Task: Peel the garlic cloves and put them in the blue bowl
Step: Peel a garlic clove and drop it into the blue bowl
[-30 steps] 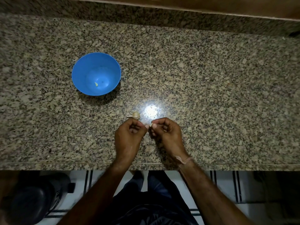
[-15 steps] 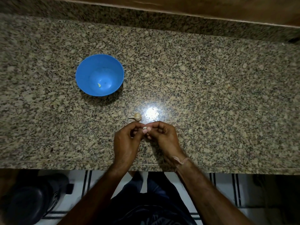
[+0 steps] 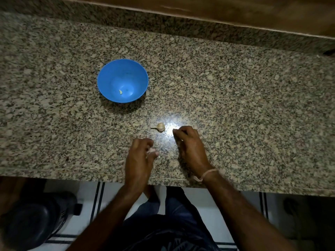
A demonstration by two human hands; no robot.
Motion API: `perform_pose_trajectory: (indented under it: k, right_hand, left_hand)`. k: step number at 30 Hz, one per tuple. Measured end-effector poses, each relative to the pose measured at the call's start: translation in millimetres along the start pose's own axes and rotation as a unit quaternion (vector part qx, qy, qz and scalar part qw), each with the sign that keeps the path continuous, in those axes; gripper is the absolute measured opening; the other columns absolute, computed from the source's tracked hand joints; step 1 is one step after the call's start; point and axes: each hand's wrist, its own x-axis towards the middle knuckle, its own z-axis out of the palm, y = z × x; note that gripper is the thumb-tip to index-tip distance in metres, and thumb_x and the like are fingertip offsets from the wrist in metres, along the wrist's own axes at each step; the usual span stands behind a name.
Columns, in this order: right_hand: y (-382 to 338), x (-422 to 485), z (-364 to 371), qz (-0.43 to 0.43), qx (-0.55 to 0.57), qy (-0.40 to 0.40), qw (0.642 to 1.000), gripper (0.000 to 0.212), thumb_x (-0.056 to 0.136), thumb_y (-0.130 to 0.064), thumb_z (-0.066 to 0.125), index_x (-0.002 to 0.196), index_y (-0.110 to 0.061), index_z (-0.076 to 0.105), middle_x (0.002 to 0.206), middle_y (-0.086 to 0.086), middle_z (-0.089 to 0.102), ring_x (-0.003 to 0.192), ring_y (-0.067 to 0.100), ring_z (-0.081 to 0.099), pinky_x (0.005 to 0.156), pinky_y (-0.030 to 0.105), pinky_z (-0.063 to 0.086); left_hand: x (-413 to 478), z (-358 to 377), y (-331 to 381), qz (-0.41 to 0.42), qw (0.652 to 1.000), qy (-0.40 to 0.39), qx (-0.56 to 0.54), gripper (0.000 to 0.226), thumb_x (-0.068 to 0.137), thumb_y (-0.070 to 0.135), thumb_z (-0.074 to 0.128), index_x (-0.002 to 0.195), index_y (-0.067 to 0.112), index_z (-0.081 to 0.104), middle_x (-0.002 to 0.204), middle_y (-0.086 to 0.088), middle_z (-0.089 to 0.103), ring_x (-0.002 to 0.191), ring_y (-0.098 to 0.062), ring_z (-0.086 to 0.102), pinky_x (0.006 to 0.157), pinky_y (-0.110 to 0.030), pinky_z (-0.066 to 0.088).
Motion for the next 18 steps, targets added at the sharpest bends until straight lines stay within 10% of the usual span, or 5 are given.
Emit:
perform_pose_trajectory:
  k: [8, 12, 18]
  right_hand:
    - [-3, -27, -33, 0.082, 0.160, 0.095, 0.979, 0.035, 0.099, 0.011, 0.058, 0.128, -0.002, 0.071, 0.117, 0.003, 0.066, 0.108, -0.015, 0.059, 0.094, 0.004, 0.044]
    - [7, -43, -32, 0.082, 0.125, 0.047, 0.988, 0.038, 0.093, 0.010, 0.067, 0.129, -0.002, 0.068, 0.111, 0.005, 0.060, 0.098, 0.001, 0.059, 0.084, 0.000, 0.042]
    - [2, -26, -4, 0.042, 0.102, -0.021, 0.994, 0.027, 0.096, 0.002, 0.065, 0.122, -0.004, 0.070, 0.114, 0.013, 0.061, 0.101, 0.027, 0.061, 0.085, 0.033, 0.052]
  left_hand:
    - [7, 30, 10, 0.041, 0.997, -0.047, 0.038, 0.041, 0.090, 0.019, 0.079, 0.127, 0.015, 0.061, 0.118, 0.000, 0.054, 0.103, -0.022, 0.060, 0.080, -0.037, 0.053]
    - [9, 37, 15, 0.037, 0.998, -0.028, 0.036, 0.029, 0.090, 0.013, 0.078, 0.116, 0.014, 0.067, 0.109, 0.000, 0.056, 0.098, -0.022, 0.060, 0.078, -0.035, 0.052]
    - [9, 42, 25, 0.034, 0.996, 0.001, 0.086, 0.012, 0.089, 0.005, 0.072, 0.088, 0.016, 0.067, 0.087, 0.001, 0.057, 0.085, -0.019, 0.055, 0.069, -0.038, 0.045]
